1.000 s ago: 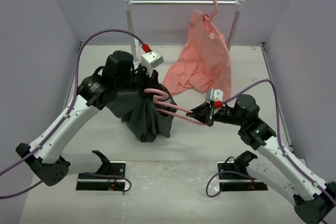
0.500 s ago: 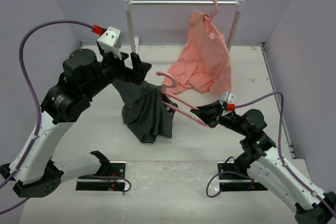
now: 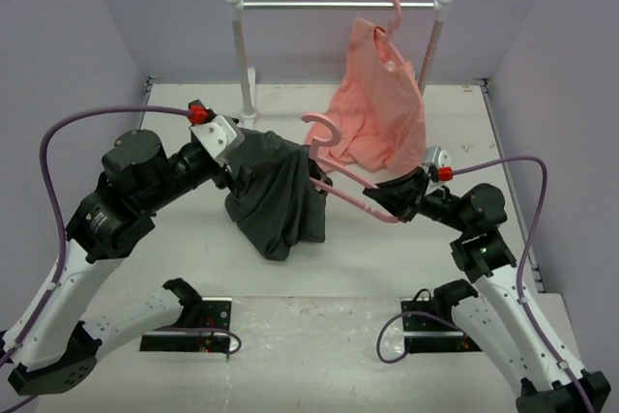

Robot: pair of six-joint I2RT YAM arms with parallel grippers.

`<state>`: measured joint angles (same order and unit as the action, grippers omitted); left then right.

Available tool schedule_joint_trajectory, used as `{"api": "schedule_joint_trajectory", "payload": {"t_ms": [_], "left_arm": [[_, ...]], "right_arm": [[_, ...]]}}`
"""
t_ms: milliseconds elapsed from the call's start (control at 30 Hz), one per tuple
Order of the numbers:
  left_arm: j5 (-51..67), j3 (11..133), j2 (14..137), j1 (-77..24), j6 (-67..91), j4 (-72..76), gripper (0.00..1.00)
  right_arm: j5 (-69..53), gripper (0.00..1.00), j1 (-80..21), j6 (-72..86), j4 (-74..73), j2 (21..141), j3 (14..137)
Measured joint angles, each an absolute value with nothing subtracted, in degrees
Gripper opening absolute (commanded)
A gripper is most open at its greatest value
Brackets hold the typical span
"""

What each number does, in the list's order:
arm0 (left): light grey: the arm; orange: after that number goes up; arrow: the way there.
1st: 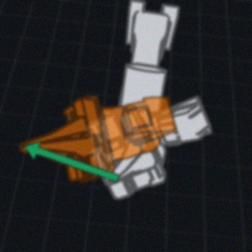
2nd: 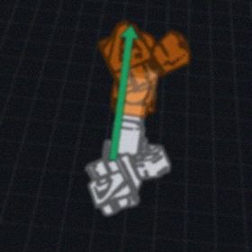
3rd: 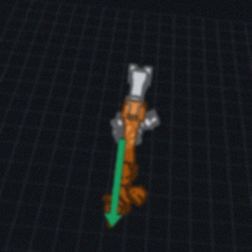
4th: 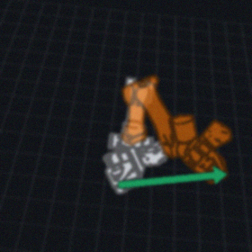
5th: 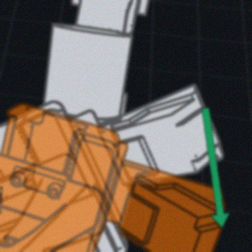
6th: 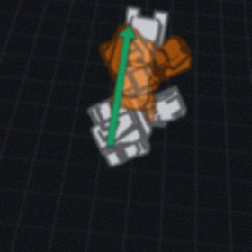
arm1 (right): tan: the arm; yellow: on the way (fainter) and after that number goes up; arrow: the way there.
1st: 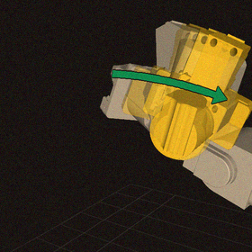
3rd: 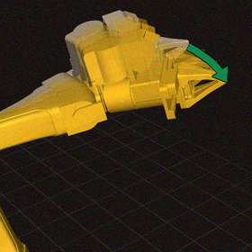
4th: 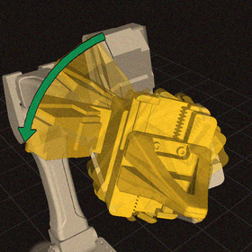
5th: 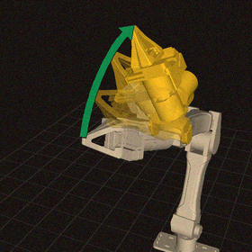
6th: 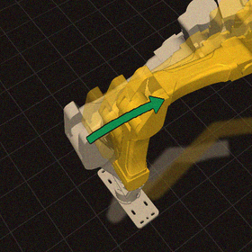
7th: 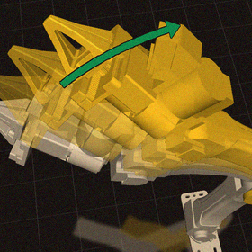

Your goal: Place the t-shirt on the hanger

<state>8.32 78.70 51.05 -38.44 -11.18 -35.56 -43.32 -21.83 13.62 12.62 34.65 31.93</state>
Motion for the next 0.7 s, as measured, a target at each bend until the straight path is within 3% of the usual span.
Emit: {"api": "schedule_joint_trajectory", "payload": {"t_ms": [200, 400, 500, 600, 700], "left_arm": [[14.3, 85.4, 59.0, -38.4, -24.7, -37.6, 0.82], [26.3, 91.4, 67.9, -38.4, -30.0, -43.7, 0.9], [31.2, 90.1, 65.8, -38.4, -31.5, -45.2, 0.91], [33.0, 88.6, 61.7, -38.4, -32.4, -45.3, 1.0], [32.4, 88.0, 58.5, -38.4, -31.8, -44.6, 1.0]], "right_arm": [[-58.3, 0.0, -15.8, 7.9, 5.4, 40.4, 42.1], [-73.6, 0.0, -7.5, 2.8, -0.2, 42.5, 47.4], [-80.8, 0.0, -4.7, -1.4, -5.2, 47.7, 52.6], [-84.8, 0.0, -4.4, -6.6, -10.4, 51.8, 56.8], [-86.2, 0.0, -4.3, -11.3, -15.3, 52.9, 59.2]]}}
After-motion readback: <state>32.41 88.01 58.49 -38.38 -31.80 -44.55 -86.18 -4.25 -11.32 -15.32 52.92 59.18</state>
